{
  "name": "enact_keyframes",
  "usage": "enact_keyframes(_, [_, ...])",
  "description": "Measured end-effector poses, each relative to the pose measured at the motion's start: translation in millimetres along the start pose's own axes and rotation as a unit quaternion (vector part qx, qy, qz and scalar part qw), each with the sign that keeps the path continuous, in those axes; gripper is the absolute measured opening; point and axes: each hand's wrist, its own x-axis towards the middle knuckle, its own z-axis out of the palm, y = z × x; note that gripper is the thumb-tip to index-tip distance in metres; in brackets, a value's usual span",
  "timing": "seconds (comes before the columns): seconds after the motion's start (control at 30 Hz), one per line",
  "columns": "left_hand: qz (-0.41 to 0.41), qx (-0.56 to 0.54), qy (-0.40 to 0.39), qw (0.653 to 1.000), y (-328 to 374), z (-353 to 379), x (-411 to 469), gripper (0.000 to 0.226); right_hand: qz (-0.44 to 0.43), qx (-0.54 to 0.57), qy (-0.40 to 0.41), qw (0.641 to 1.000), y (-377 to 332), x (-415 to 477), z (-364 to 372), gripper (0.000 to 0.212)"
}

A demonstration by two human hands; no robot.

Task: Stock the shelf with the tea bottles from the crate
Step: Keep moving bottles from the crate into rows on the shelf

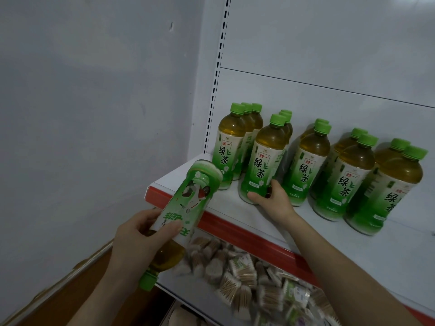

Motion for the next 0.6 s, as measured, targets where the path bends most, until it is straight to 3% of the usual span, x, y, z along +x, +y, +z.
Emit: enact_keyframes(0.6, [0.018, -0.012, -0.025, 0.999, 2.7, 6.1, -3.6, 0.017, 0.007, -0.005, -0.013, 1.000, -0.7, -0.3, -0.5, 0.052])
